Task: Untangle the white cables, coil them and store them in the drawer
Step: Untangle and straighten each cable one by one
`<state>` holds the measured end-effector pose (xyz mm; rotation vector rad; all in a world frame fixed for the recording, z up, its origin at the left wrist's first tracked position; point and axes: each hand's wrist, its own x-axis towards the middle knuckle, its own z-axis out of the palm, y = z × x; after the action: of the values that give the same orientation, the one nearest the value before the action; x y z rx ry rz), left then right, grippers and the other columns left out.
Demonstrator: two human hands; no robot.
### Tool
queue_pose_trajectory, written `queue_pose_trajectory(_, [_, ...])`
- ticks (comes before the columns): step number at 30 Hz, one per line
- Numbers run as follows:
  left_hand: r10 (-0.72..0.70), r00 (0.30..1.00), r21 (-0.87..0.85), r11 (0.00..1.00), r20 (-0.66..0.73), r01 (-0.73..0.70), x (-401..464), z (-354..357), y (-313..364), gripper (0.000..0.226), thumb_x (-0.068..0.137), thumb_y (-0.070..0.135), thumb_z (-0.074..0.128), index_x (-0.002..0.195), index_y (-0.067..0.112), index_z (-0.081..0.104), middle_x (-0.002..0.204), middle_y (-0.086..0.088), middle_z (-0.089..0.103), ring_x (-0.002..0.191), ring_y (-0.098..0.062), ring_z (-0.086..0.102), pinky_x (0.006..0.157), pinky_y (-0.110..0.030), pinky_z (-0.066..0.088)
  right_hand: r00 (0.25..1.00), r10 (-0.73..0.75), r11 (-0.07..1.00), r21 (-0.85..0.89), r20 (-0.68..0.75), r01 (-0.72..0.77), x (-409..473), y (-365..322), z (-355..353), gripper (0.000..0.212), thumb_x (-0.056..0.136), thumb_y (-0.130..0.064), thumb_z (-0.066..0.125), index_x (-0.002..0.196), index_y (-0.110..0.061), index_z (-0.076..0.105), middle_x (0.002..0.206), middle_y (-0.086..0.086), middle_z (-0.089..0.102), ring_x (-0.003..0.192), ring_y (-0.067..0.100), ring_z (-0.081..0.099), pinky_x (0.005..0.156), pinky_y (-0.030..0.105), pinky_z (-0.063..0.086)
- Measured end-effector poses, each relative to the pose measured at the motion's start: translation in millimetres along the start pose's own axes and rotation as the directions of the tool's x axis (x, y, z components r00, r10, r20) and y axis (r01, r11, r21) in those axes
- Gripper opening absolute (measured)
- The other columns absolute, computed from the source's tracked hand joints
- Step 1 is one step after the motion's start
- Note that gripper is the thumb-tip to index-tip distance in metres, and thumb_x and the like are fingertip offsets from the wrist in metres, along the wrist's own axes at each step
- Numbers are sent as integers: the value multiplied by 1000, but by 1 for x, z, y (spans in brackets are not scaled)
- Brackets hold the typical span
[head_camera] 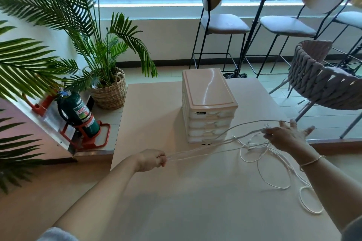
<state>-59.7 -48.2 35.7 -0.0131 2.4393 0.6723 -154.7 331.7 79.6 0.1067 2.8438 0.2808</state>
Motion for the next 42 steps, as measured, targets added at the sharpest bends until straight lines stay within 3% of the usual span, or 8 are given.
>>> queue_pose_trajectory(5, [11, 1000, -45, 999, -10, -11, 2, -4, 6, 31, 99, 25, 40, 69, 26, 47, 68, 9, 45, 63, -4, 39, 60, -15, 32, 999, -31, 991, 134, -18, 33, 8, 8, -15, 65, 92, -42, 50, 136, -52, 3, 155, 10, -19, 143, 39, -3, 107, 66, 3])
queue_pose_trajectory(7, [-1, 1000, -56, 998, -11, 1, 1, -7, 3, 30, 99, 24, 41, 70, 26, 48, 68, 8, 45, 63, -5, 39, 61, -17, 32, 987, -158, 949, 276, -6, 153, 11, 16, -27, 58, 86, -10, 56, 134, -40, 41, 152, 14, 21, 132, 32, 36, 109, 39, 31])
queue_pose_trajectory(9, [-25, 1000, -41, 999, 8, 25, 0, -6, -2, 29, 99, 25, 41, 71, 26, 48, 68, 7, 45, 63, -5, 39, 61, -17, 32, 958, -200, 939, 320, 205, 128, 8, 24, -29, 40, 81, 6, 49, 94, -25, 71, 112, 5, 61, 91, 16, 62, 72, 15, 51])
queue_pose_trajectory(11, [-39, 999, 1, 999, 28, 39, -1, -3, -4, 28, 99, 26, 41, 72, 26, 48, 69, 8, 45, 66, -7, 41, 61, -16, 32, 924, -148, 890, 456, 352, -31, 6, 30, -25, 32, 85, 4, 51, 77, -19, 72, 88, 4, 69, 70, 13, 68, 51, 21, 51])
queue_pose_trajectory(17, [-32, 998, 47, 998, 56, 29, 4, 0, 6, 28, 99, 27, 39, 73, 27, 47, 70, 10, 47, 74, -12, 44, 62, -15, 33, 974, 204, 488, 852, 100, -190, 23, 21, -36, 13, 86, 6, 55, 83, 5, 68, 77, 16, 65, 57, 19, 61, 48, 26, 52])
queue_pose_trajectory(24, [-45, 997, 75, 996, 56, 40, 5, -3, 4, 29, 99, 26, 39, 72, 26, 48, 68, 10, 46, 68, -9, 43, 59, -14, 32, 946, 286, 495, 822, 150, -280, 23, 12, -25, 17, 89, 2, 52, 87, 17, 60, 62, 19, 58, 47, 28, 56, 47, 36, 56])
queue_pose_trajectory(35, [-47, 992, 238, 971, 117, 18, 4, 5, 9, 31, 99, 19, 35, 111, 6, 61, 94, 1, 49, 88, -13, 42, 68, -19, 29, 955, 236, -399, 914, 179, -73, 32, -6, -48, 19, 83, 8, 48, 73, -4, 60, 61, 6, 52, 40, 7, 47, 41, 19, 51])
queue_pose_trajectory(42, [-75, 989, 256, 966, 128, 40, -2, 8, 2, 31, 99, 17, 35, 112, 4, 61, 95, -4, 52, 87, -12, 42, 58, -17, 33, 947, 280, -51, 987, 159, -151, 25, -7, -25, 5, 92, -4, 53, 95, -7, 52, 78, 18, 59, 20, 0, 32, 29, 9, 26])
